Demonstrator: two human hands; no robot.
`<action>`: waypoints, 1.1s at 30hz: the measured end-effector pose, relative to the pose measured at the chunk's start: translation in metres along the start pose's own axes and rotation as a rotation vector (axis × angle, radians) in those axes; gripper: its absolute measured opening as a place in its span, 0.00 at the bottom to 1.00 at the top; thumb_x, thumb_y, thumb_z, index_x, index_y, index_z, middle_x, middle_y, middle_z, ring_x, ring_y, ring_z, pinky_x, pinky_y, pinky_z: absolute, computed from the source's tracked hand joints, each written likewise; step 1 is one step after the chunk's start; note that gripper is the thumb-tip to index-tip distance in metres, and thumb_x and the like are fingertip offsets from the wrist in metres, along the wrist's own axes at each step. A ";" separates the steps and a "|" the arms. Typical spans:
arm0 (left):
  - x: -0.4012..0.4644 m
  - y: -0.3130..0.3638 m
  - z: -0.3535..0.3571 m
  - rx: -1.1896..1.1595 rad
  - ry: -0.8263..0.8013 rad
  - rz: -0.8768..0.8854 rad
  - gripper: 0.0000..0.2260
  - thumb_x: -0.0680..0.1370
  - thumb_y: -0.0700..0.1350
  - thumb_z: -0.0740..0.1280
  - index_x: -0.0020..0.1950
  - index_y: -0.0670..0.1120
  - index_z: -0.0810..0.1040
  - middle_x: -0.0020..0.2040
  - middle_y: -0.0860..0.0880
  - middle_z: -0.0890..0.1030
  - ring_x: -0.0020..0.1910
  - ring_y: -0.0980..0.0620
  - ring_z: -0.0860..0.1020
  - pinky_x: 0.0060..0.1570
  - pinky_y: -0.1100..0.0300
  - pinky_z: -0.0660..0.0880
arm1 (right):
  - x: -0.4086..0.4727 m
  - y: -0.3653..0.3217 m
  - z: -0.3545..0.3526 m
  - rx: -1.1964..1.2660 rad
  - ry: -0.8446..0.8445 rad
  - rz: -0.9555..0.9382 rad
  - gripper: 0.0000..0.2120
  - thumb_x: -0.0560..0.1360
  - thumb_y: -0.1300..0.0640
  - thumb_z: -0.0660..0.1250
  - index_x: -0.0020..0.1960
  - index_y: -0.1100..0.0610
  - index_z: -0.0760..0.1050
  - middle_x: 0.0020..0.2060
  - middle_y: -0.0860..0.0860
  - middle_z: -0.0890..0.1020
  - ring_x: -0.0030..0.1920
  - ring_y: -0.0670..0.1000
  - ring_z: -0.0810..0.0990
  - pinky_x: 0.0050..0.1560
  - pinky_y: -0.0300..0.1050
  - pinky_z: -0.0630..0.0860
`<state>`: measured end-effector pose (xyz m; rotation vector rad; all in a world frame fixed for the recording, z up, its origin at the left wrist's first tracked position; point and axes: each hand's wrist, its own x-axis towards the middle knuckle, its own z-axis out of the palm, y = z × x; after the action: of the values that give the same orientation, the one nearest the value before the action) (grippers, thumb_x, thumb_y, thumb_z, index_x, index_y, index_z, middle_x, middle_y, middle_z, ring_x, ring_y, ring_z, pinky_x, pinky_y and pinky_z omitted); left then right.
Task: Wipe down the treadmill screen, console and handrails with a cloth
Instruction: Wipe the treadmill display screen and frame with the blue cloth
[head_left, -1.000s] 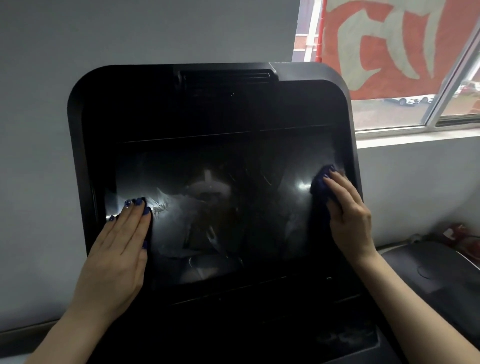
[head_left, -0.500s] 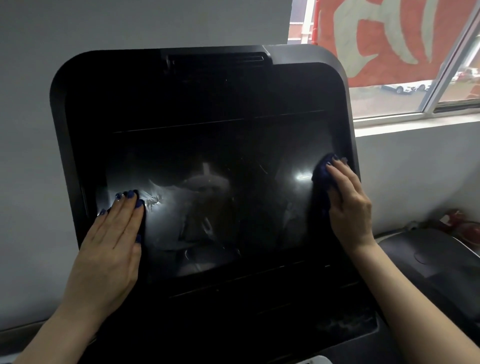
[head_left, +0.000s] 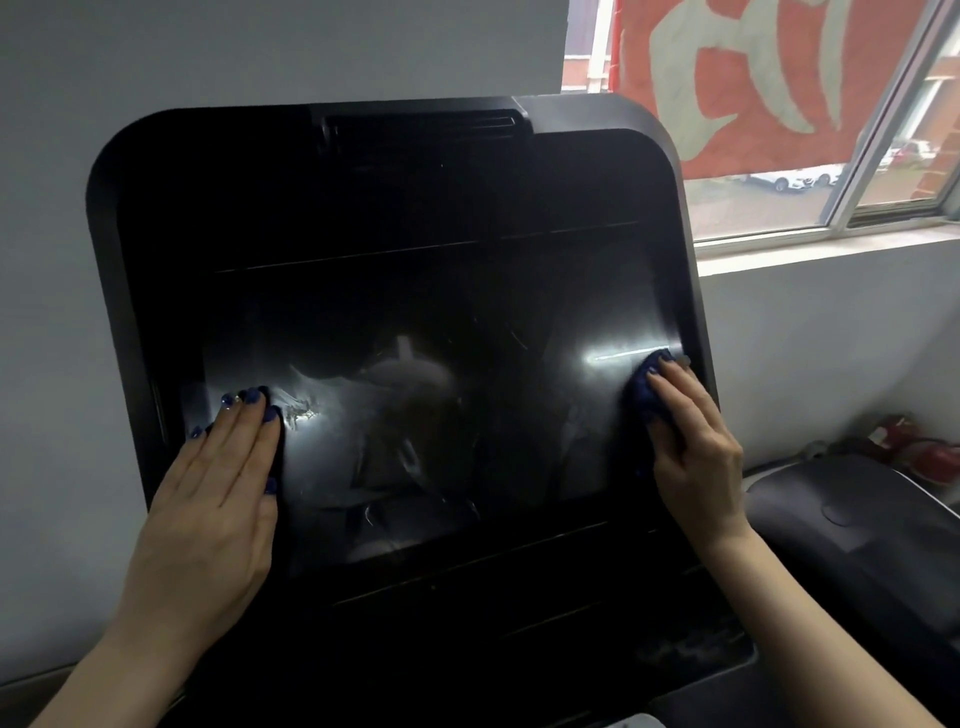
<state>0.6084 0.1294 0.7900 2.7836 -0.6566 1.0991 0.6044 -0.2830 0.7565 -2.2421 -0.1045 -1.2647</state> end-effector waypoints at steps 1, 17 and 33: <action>0.000 0.000 0.000 0.000 0.000 -0.001 0.24 0.79 0.41 0.52 0.75 0.33 0.63 0.77 0.37 0.63 0.74 0.38 0.64 0.77 0.50 0.52 | 0.008 -0.005 0.003 0.005 -0.003 -0.002 0.18 0.76 0.65 0.65 0.66 0.63 0.76 0.68 0.55 0.74 0.70 0.56 0.72 0.71 0.47 0.67; -0.002 -0.002 0.003 -0.009 -0.005 0.001 0.25 0.80 0.42 0.51 0.75 0.33 0.63 0.77 0.37 0.63 0.75 0.39 0.63 0.75 0.45 0.56 | 0.022 -0.036 0.021 0.048 -0.032 -0.082 0.16 0.76 0.67 0.67 0.64 0.64 0.77 0.67 0.55 0.74 0.70 0.57 0.72 0.72 0.44 0.67; -0.001 -0.002 0.002 -0.005 -0.018 -0.009 0.24 0.81 0.43 0.51 0.75 0.34 0.63 0.78 0.39 0.62 0.76 0.41 0.62 0.78 0.50 0.52 | 0.031 -0.069 0.043 0.089 -0.069 -0.073 0.16 0.77 0.65 0.65 0.65 0.64 0.77 0.67 0.55 0.75 0.71 0.57 0.71 0.73 0.44 0.65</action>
<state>0.6095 0.1310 0.7879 2.7925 -0.6472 1.0709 0.6320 -0.2094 0.7940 -2.2239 -0.2658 -1.1962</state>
